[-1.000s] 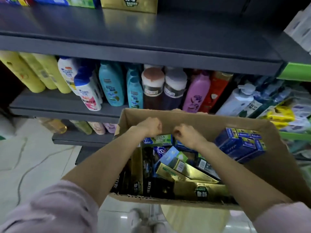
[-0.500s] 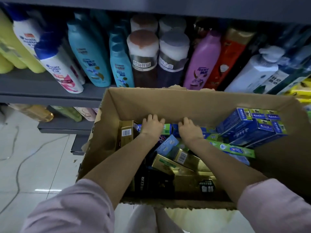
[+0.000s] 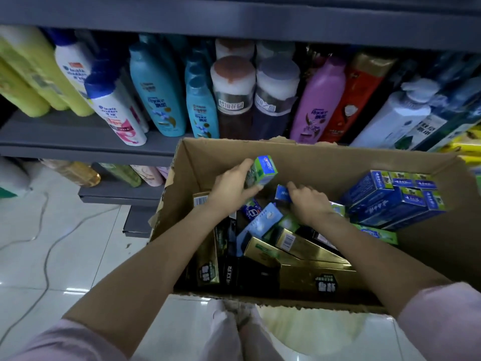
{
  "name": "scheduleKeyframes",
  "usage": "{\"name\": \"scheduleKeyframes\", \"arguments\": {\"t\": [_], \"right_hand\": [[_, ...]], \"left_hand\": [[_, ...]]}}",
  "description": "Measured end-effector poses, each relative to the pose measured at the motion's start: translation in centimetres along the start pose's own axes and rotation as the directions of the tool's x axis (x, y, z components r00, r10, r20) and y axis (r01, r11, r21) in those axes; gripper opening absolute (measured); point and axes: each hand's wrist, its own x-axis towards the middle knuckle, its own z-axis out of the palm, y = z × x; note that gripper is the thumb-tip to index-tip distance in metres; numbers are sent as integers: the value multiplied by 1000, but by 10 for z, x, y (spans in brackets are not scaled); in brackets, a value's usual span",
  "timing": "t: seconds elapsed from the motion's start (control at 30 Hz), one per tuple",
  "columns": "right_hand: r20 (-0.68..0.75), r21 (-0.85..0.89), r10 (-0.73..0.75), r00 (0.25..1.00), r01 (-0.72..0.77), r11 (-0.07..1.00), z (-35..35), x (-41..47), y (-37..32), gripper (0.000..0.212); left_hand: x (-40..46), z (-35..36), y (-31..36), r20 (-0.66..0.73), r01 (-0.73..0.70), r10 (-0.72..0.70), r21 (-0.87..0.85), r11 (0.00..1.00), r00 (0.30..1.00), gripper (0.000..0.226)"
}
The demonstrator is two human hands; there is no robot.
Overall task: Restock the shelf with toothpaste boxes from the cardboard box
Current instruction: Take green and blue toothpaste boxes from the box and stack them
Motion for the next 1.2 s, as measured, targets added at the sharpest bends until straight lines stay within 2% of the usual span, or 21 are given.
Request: {"name": "scheduleKeyframes", "arguments": {"t": [0.07,0.13,0.23,0.3,0.43,0.57,0.63,0.73,0.83,0.93,1.03,1.13,1.2], "right_hand": [[-83,165,13,996,1,986,-24,-13,2,42],[-171,340,-3,985,62,939,-45,-23,1,42],[-340,574,-41,939,242,782,-79,-40,-9,45],[-444,655,-48,895,360,664,-105,-55,-22,49],[-595,671,-7,803,502,546,-159,-85,-51,56],[-698,653,55,714,603,459,-212,-103,-82,48],[-723,629,50,689,627,459,-238,-106,-98,46],[-723,614,26,691,624,484,-273,-97,-119,45],[-681,677,39,732,608,415,-303,-81,-141,42],[-660,702,36,750,600,384,-330,-65,-161,29],[-669,688,5,743,617,382,-353,-42,-186,21],[-673,689,37,739,608,395,-371,-10,-209,23],[-672,701,81,736,597,392,-383,13,-224,22]], "left_hand": [[-5,-13,6,-86,-12,12,3,1000,996,51],[-10,-26,14,-164,-45,36,-53,998,986,54],[-20,-55,35,-257,-124,65,-219,968,964,48],[-28,-76,49,-320,-190,108,-236,953,941,42],[-49,-120,78,-437,-317,197,-221,922,878,29],[-66,-175,97,-513,-309,196,-145,940,836,45],[-69,-204,100,-563,-283,180,-100,954,806,48],[-68,-246,99,-597,-254,133,-122,960,791,51],[-57,-287,84,-594,-170,86,-88,981,800,58],[-32,-331,56,-604,-97,125,79,992,787,57],[0,-381,27,-578,-25,203,301,953,790,60],[32,-425,3,-494,12,249,466,885,833,65],[56,-452,-13,-401,-31,284,532,846,871,66]]}}
